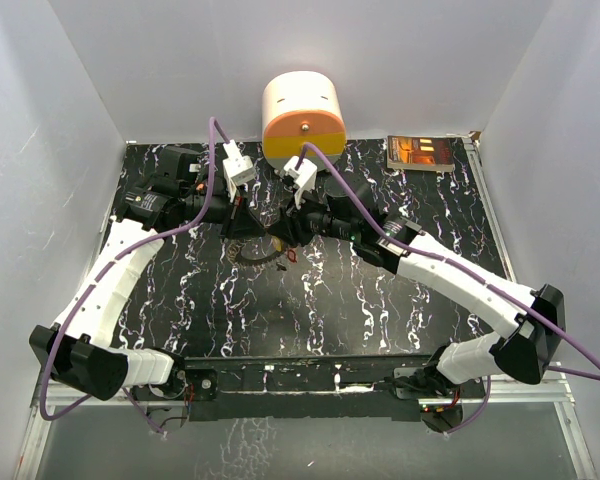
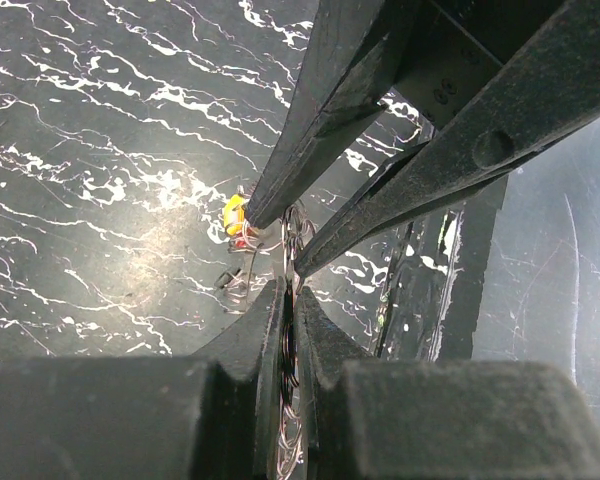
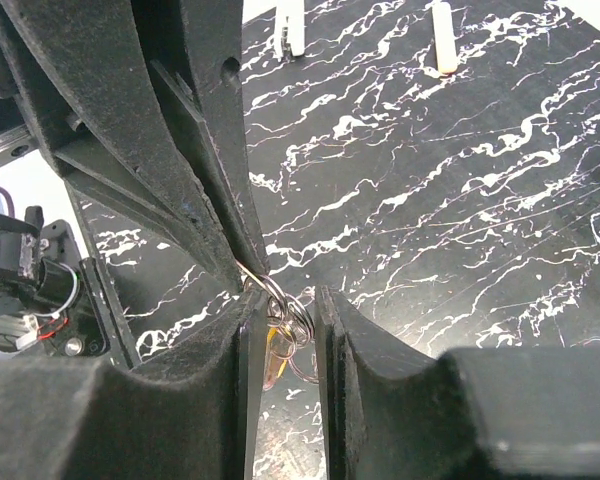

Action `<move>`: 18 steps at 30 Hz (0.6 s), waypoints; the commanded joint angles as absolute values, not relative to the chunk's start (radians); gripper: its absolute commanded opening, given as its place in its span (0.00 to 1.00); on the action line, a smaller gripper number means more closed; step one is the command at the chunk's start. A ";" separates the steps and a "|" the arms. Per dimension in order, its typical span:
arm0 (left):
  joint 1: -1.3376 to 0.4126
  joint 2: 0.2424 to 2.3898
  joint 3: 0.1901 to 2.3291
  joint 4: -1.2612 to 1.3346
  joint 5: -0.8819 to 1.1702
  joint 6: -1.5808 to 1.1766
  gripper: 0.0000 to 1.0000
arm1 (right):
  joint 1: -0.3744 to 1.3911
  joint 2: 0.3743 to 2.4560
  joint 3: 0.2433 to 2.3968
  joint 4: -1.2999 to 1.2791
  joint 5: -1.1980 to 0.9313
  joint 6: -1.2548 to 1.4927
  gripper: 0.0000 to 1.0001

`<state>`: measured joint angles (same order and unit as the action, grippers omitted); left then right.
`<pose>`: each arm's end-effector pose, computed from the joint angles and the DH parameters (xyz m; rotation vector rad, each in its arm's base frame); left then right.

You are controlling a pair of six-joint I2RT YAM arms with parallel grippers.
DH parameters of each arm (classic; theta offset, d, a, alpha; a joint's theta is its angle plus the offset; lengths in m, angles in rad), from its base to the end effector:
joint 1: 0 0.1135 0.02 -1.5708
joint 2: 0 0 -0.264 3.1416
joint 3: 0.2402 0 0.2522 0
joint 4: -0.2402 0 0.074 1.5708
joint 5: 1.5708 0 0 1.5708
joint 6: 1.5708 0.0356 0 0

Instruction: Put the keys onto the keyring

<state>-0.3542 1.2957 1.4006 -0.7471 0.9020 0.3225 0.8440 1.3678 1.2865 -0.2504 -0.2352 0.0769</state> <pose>0.2366 -0.1173 0.3953 1.1432 1.7591 -1.0034 0.2054 0.2435 0.3766 -0.8946 1.7716 0.8361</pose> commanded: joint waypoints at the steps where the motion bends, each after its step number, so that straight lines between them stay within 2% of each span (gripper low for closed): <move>1: -0.354 1.251 1.423 -0.743 0.985 0.329 0.00 | 0.839 1.328 1.324 -0.176 -0.150 0.041 0.30; 8: -0.354 1.250 1.420 -0.744 0.983 0.331 0.00 | 0.839 1.283 1.301 -0.135 -0.127 0.046 0.31; 18: -0.353 1.254 1.421 -0.744 0.986 0.331 0.00 | 0.839 1.279 1.309 -0.132 -0.200 0.057 0.32</move>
<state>-0.3527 1.2957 1.4006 -0.7425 0.9268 0.3222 0.8417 1.2850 1.2842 -0.1982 -0.1596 0.0719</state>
